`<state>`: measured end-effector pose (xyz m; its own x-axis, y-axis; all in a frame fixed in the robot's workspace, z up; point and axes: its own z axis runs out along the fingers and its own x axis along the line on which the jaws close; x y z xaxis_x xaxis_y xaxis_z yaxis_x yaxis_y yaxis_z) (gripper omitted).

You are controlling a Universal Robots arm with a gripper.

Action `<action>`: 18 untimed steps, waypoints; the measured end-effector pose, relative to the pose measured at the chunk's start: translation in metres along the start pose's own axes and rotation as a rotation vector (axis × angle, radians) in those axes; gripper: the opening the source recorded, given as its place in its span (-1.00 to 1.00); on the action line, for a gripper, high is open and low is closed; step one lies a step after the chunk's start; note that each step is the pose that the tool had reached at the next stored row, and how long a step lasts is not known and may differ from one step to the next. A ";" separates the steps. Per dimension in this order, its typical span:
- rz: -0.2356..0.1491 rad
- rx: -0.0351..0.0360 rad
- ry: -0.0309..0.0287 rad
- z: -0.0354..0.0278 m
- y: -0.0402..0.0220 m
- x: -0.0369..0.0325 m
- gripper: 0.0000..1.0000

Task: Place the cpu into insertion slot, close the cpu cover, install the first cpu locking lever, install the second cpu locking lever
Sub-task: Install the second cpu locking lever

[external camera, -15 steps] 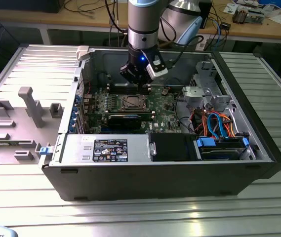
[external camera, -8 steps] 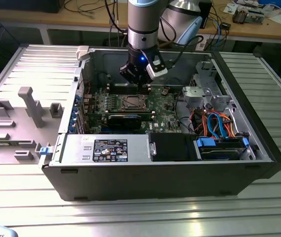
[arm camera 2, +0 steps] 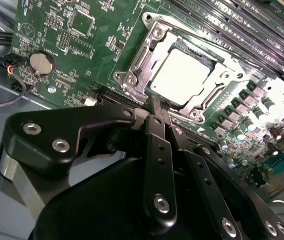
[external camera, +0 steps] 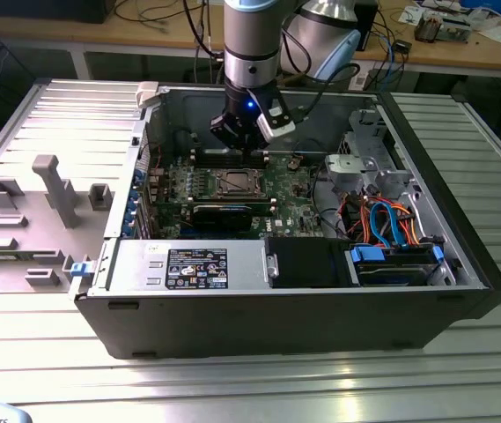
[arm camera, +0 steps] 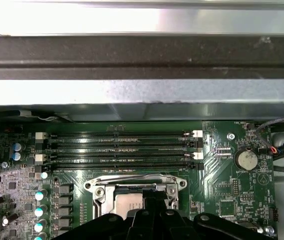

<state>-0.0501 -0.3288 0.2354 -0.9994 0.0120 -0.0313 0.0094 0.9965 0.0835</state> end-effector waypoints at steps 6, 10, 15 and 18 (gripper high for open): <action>0.000 0.0019 0.0000 -0.0001 -0.0014 0.0001 -0.79; 0.000 0.0048 0.0000 -0.0002 -0.0031 0.0001 -0.79; 0.000 0.0050 0.0002 -0.0002 -0.0032 -0.0005 -0.79; 0.000 0.0053 0.0003 -0.0009 -0.0036 -0.0005 -0.79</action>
<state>-0.0497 -0.3325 0.2360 -0.9994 0.0119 -0.0310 0.0094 0.9969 0.0783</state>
